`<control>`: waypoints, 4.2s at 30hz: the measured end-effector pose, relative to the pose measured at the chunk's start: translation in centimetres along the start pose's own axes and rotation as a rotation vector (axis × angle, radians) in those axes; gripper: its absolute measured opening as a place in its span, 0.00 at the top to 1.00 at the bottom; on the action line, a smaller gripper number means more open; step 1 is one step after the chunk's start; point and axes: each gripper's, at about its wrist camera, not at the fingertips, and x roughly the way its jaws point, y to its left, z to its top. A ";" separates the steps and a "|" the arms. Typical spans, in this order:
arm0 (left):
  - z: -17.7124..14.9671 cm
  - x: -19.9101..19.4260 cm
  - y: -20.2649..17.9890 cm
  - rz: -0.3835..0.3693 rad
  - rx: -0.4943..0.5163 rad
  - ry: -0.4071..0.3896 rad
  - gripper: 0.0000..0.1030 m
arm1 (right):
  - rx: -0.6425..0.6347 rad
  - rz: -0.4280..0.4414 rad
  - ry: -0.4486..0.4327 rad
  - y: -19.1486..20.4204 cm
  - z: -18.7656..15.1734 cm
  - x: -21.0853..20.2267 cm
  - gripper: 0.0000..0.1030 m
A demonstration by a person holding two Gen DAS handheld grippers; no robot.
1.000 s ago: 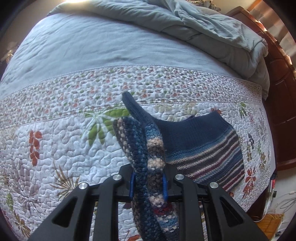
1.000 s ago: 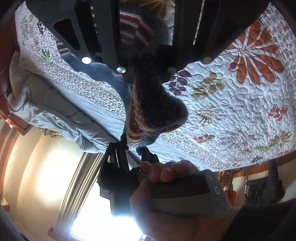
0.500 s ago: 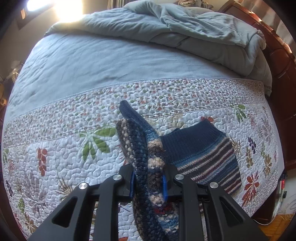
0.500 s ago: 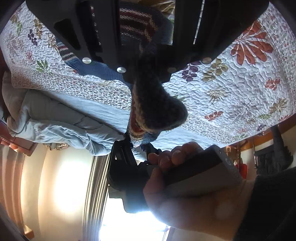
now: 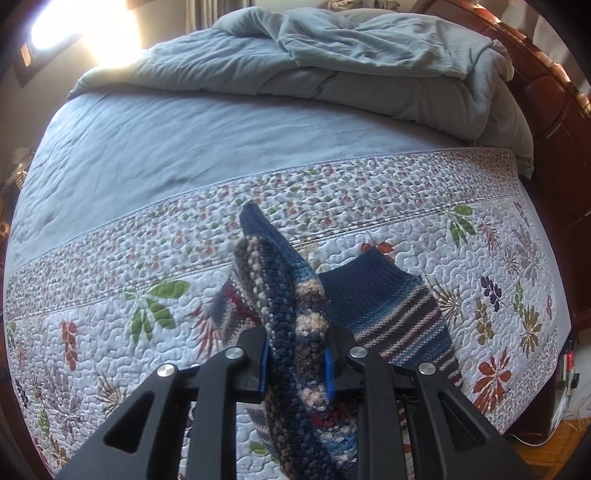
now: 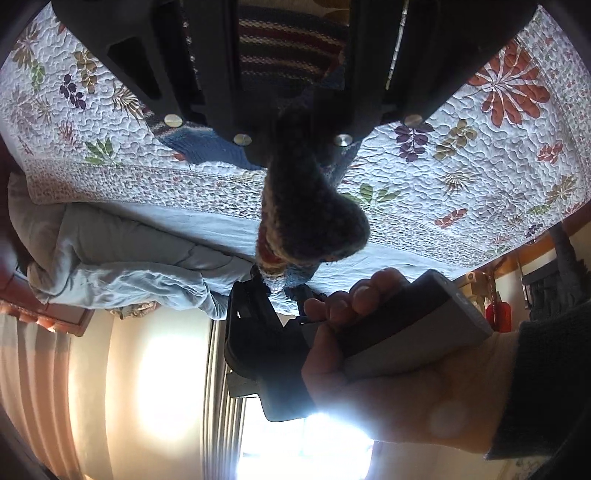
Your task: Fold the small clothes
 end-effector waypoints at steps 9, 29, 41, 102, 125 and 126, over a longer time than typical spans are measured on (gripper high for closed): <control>0.7 2.6 -5.1 -0.019 0.027 0.018 0.79 | 0.075 -0.002 0.033 -4.6 -2.2 -0.3 0.90; 1.2 10.5 -11.8 -0.016 0.072 0.081 0.79 | 0.279 0.023 0.126 -11.3 -6.4 1.3 0.90; 0.7 14.7 -14.3 -0.021 0.085 0.115 0.78 | 0.313 0.019 0.194 -13.8 -8.9 2.2 0.89; -30.3 4.3 -4.0 -0.464 0.034 -0.275 0.32 | 0.985 0.627 0.560 -26.9 -12.6 10.2 0.31; -33.6 5.9 -0.4 -0.627 -0.083 -0.294 0.32 | 0.655 0.394 0.578 -26.2 -7.1 12.9 0.82; -33.6 5.8 -0.4 -0.625 -0.084 -0.291 0.33 | 0.672 0.385 0.590 -26.1 -8.9 13.7 0.81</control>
